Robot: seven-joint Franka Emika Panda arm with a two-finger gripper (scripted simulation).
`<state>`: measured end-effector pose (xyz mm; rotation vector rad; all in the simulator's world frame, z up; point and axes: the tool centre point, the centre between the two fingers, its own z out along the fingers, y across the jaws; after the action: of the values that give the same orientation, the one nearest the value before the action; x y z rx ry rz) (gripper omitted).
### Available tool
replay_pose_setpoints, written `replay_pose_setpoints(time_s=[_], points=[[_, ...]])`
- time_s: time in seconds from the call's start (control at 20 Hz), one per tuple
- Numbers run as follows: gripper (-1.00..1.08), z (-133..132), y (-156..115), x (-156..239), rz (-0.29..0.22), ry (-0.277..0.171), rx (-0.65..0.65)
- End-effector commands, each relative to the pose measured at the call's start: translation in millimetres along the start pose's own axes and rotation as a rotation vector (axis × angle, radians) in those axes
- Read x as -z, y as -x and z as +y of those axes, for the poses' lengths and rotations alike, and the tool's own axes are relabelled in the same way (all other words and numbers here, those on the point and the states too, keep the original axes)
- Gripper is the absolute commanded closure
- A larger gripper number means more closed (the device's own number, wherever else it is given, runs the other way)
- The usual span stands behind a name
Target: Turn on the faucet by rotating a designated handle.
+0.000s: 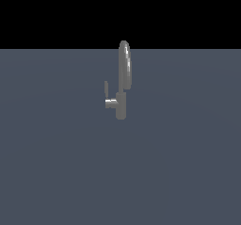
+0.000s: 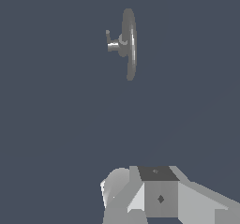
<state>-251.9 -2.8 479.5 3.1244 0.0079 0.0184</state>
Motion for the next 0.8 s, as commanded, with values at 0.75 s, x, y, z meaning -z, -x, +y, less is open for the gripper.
replay_pose_setpoints(time_s=[0.75], points=[[1.08, 14, -6, 15, 0.046, -0.031, -0.057]])
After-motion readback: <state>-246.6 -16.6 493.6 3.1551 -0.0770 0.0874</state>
